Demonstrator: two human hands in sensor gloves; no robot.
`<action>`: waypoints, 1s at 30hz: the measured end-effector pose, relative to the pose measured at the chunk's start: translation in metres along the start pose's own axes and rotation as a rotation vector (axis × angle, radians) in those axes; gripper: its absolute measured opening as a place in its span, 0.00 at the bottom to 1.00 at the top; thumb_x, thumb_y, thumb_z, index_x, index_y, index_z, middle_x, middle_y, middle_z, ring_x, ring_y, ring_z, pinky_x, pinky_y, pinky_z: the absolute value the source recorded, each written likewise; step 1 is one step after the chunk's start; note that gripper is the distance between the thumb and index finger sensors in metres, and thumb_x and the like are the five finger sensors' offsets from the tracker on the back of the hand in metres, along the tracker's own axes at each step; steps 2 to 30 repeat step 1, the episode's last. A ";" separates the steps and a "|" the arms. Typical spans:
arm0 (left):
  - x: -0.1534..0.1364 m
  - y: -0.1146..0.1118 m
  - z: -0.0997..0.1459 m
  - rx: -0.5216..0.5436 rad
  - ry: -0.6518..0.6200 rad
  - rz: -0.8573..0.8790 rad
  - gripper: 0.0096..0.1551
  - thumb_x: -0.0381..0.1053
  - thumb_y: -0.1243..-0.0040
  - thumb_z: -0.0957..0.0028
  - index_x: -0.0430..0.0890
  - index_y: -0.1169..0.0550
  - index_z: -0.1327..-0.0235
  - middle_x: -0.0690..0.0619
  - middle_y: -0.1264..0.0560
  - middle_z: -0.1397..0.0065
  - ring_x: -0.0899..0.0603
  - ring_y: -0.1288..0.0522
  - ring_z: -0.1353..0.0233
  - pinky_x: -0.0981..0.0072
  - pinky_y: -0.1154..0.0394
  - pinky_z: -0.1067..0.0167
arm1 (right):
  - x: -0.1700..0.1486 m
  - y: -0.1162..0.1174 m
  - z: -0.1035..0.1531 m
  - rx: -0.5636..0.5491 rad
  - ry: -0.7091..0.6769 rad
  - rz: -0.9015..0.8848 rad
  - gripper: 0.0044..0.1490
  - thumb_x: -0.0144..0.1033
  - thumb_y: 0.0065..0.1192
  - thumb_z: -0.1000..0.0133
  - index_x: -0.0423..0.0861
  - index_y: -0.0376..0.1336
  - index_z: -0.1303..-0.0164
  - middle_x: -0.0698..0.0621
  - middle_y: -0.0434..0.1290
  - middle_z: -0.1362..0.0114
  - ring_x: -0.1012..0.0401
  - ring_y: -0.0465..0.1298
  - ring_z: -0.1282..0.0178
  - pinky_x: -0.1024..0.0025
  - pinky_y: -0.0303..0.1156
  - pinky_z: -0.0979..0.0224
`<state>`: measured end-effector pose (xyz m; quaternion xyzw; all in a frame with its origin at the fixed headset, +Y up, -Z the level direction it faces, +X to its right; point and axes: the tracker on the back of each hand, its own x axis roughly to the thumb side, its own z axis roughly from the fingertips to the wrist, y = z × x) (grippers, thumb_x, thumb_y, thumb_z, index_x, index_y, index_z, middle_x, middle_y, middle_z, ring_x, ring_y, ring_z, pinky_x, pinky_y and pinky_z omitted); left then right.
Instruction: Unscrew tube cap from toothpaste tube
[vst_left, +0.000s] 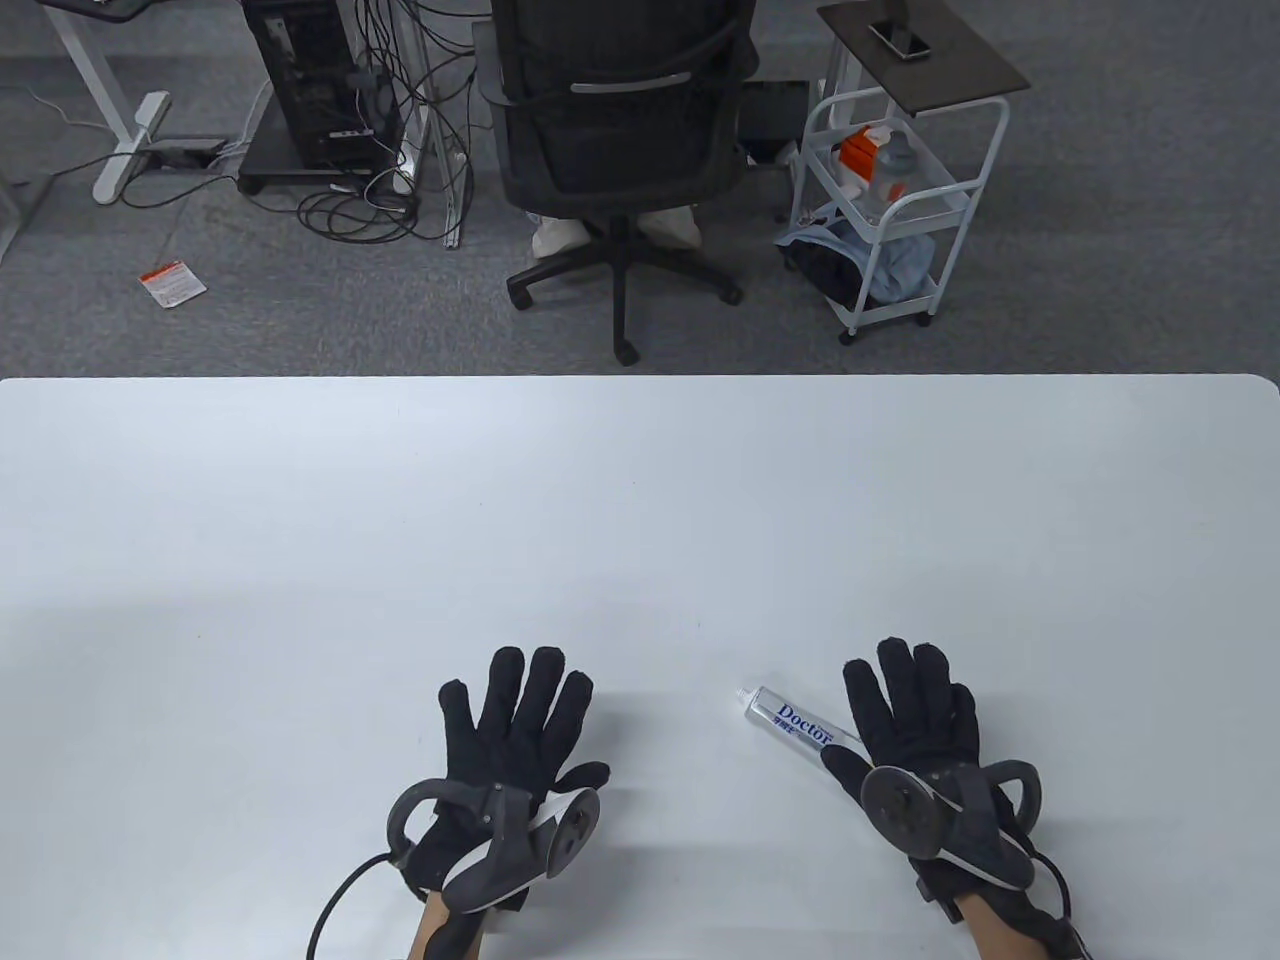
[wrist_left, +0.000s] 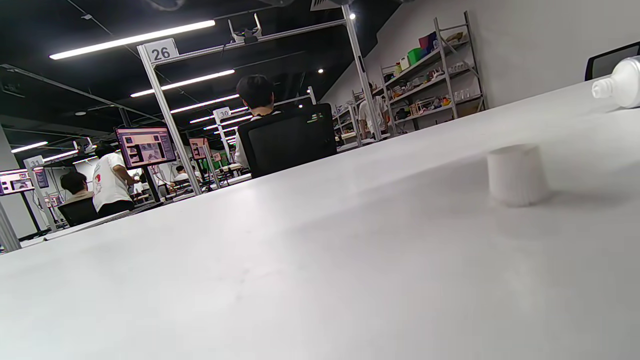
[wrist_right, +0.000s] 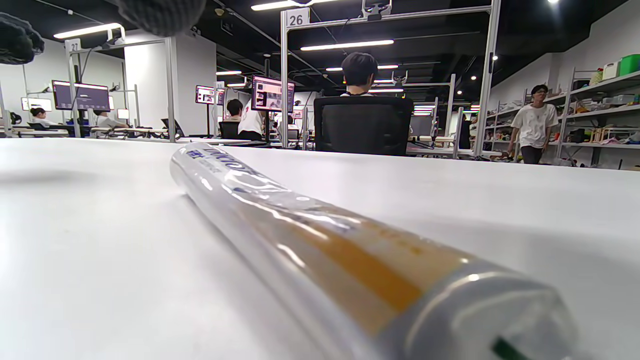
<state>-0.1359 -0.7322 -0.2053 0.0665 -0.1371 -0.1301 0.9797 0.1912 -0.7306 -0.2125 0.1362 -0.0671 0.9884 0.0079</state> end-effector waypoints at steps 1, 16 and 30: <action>0.000 0.000 0.000 0.001 0.001 0.000 0.49 0.75 0.67 0.44 0.57 0.54 0.10 0.49 0.56 0.05 0.34 0.53 0.08 0.23 0.47 0.21 | 0.000 0.002 -0.001 0.015 -0.004 -0.001 0.50 0.53 0.44 0.37 0.42 0.33 0.15 0.35 0.29 0.12 0.34 0.29 0.15 0.28 0.39 0.19; 0.000 0.000 0.000 0.001 0.001 0.000 0.49 0.75 0.67 0.44 0.57 0.54 0.10 0.49 0.56 0.05 0.34 0.53 0.08 0.23 0.47 0.21 | 0.000 0.002 -0.001 0.015 -0.004 -0.001 0.50 0.53 0.44 0.37 0.42 0.33 0.15 0.35 0.29 0.12 0.34 0.29 0.15 0.28 0.39 0.19; 0.000 0.000 0.000 0.001 0.001 0.000 0.49 0.75 0.67 0.44 0.57 0.54 0.10 0.49 0.56 0.05 0.34 0.53 0.08 0.23 0.47 0.21 | 0.000 0.002 -0.001 0.015 -0.004 -0.001 0.50 0.53 0.44 0.37 0.42 0.33 0.15 0.35 0.29 0.12 0.34 0.29 0.15 0.28 0.39 0.19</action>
